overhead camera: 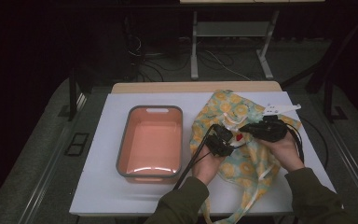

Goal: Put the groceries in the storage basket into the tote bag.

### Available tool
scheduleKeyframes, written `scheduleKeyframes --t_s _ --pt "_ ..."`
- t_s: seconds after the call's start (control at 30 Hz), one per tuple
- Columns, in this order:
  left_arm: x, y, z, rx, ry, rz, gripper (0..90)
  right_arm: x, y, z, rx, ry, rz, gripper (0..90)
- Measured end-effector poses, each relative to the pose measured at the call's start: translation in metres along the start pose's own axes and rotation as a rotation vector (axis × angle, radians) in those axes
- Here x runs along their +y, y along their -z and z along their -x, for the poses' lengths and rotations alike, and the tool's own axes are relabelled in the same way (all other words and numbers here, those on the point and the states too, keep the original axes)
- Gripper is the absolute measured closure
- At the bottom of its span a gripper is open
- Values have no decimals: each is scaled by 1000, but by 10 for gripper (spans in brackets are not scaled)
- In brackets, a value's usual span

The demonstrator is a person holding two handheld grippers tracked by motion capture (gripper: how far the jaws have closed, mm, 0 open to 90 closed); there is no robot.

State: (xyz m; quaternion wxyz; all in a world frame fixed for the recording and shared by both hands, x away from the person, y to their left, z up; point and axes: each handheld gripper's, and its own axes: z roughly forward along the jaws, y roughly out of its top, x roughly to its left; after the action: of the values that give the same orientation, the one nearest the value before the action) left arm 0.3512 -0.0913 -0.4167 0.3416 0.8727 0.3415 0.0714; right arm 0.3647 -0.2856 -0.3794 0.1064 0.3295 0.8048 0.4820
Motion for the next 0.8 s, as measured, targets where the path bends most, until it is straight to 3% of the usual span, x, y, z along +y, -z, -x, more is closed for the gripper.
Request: scheduleKeyframes --t_s 0.1,0.2,0.3,0.47,0.63,0.73,0.8 --pt "-2 9 0 -21 -16 17 683 0 0 0 2 3 -2 880" --pt "-6 27 1 -72 -24 43 575 -1 0 0 5 -3 -6 879" --pt "-13 47 2 -122 -47 60 528 -1 0 -1 4 2 -12 879" --pt "-22 83 -4 -186 -65 131 478 -4 -1 -4 10 7 -33 874" --pt "-32 114 -25 -195 -100 195 433 -8 -1 -8 13 12 -60 864" --pt "-41 126 -42 -213 -86 239 404 -11 -2 -11 19 18 -84 844" --pt "-47 132 -51 -228 -72 272 389 -14 -3 -14 29 16 -100 776"
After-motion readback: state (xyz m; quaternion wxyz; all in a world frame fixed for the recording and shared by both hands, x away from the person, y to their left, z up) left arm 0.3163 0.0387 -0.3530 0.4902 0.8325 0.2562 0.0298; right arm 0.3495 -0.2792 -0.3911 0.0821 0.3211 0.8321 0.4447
